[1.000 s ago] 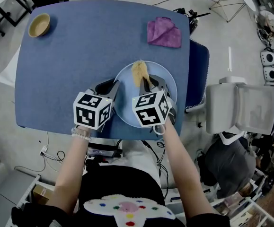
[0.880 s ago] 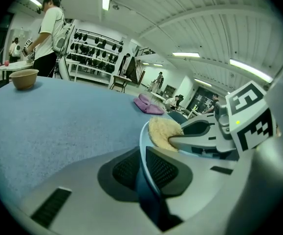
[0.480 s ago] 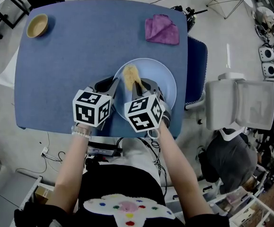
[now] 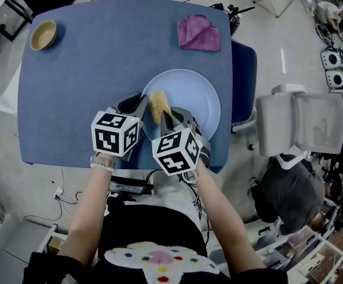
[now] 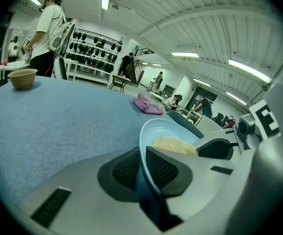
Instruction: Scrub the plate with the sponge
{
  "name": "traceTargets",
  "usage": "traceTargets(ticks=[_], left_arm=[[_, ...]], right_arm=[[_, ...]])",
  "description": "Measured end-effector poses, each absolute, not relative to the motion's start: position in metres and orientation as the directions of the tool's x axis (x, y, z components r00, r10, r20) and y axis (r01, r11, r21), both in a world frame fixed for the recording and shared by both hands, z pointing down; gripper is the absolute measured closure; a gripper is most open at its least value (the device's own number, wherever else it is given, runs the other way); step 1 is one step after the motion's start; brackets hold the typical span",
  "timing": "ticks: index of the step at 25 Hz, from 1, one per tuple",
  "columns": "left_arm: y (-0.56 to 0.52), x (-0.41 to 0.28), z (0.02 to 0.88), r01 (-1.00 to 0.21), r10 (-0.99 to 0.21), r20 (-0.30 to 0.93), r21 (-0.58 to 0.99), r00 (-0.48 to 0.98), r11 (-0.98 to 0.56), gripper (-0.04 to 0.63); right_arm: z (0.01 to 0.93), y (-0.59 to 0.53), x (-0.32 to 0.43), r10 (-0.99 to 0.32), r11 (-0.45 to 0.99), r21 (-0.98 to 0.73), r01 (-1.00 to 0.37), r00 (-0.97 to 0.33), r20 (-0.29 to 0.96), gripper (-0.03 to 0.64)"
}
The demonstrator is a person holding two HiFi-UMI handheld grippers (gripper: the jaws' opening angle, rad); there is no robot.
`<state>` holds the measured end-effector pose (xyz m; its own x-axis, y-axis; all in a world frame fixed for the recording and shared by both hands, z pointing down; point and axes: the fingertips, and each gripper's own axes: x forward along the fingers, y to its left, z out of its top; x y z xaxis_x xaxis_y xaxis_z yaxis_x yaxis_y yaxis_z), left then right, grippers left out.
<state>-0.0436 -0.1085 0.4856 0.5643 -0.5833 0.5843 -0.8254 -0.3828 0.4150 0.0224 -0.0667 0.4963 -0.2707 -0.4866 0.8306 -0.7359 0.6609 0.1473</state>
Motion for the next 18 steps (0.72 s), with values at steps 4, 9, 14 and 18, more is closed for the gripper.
traceTargets(ticks=[4,9,14,18], left_arm=[[-0.109,-0.043,0.485,-0.824,-0.58,0.585,0.411,0.567,-0.391,0.545],[-0.11,-0.043,0.485,-0.824,-0.58,0.586,0.408,0.566,-0.392,0.545],[-0.109,-0.044,0.485,-0.824,-0.579,0.586,0.41,0.567,-0.392,0.545],[-0.11,-0.043,0.485,-0.824,-0.579,0.586,0.408,0.567,-0.393,0.545]], right_arm=[[0.496,-0.053,0.021,-0.475,0.675,0.147,-0.723,-0.273,0.836,0.575],[0.498,-0.034,0.018,-0.444,0.707,0.137,-0.694,-0.285,0.849,0.575],[0.499,-0.015,0.016,-0.419,0.744,0.146,-0.652,-0.286,0.862,0.575],[0.501,-0.003,0.018,-0.404,0.802,0.2,-0.562,-0.266,0.875,0.575]])
